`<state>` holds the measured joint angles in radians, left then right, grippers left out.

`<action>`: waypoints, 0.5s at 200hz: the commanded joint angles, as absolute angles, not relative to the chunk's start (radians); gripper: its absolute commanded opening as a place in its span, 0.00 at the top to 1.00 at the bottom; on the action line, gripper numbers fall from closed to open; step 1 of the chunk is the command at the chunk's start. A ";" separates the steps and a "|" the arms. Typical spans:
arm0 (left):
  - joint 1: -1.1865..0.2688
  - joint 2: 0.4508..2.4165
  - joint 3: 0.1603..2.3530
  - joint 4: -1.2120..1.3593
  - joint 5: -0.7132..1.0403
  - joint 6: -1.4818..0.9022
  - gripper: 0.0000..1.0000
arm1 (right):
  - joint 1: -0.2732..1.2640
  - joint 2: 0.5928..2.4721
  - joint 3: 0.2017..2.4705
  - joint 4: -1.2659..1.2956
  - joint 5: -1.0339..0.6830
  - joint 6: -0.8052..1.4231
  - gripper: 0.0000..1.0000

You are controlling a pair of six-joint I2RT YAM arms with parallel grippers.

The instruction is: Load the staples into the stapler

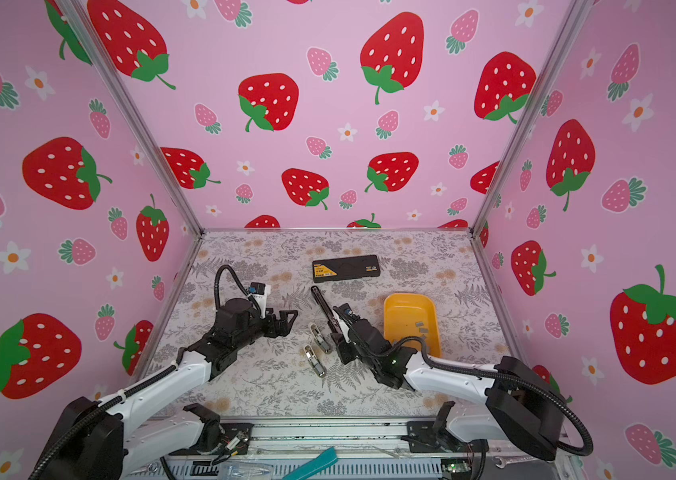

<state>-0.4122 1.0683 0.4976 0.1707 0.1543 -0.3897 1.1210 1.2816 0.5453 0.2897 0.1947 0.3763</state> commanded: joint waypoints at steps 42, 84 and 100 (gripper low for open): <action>-0.409 0.867 0.502 -0.011 0.291 -0.484 0.15 | 1.282 1.345 0.481 0.367 0.238 0.438 0.55; -0.408 0.847 0.411 0.025 0.336 -0.449 0.25 | 1.327 1.470 0.456 0.416 0.200 0.487 0.49; -0.410 0.870 0.370 0.074 0.358 -0.461 0.30 | 1.349 1.527 0.445 0.459 0.207 0.499 0.49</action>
